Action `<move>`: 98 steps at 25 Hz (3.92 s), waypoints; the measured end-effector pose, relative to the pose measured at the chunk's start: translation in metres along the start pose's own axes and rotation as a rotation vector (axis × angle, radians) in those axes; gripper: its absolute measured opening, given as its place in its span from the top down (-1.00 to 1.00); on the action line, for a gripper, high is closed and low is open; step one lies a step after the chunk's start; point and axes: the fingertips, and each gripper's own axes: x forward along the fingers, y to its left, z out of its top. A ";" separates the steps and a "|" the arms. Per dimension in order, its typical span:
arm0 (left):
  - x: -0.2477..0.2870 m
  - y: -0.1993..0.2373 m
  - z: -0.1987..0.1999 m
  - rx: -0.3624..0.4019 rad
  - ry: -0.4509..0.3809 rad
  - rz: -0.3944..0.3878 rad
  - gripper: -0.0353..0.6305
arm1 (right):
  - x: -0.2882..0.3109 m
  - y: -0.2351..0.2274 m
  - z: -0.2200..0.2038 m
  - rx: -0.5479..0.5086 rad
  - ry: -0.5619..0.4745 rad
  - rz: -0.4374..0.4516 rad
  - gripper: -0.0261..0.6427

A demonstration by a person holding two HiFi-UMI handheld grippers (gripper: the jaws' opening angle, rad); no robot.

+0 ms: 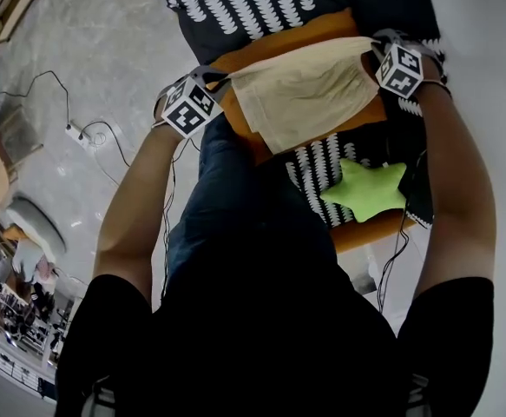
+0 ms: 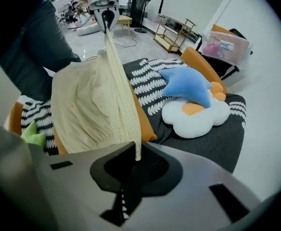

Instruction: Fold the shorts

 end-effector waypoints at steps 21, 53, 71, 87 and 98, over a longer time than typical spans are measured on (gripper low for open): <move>0.041 -0.182 -0.019 0.097 0.043 -0.186 0.80 | 0.018 0.108 -0.062 0.007 0.035 -0.058 0.80; 0.127 -0.267 -0.068 0.100 0.183 -0.368 0.37 | 0.069 0.194 -0.123 0.203 0.219 0.041 0.41; 0.070 -0.171 -0.003 -0.046 0.041 -0.419 0.01 | 0.026 0.190 -0.114 1.138 -0.295 0.047 0.17; 0.144 -0.104 0.169 0.023 -0.027 -0.538 0.01 | 0.036 0.159 -0.119 1.716 -0.601 -0.060 0.16; 0.234 -0.098 0.231 -0.055 -0.010 -0.601 0.00 | 0.075 0.153 -0.116 1.878 -0.680 0.023 0.14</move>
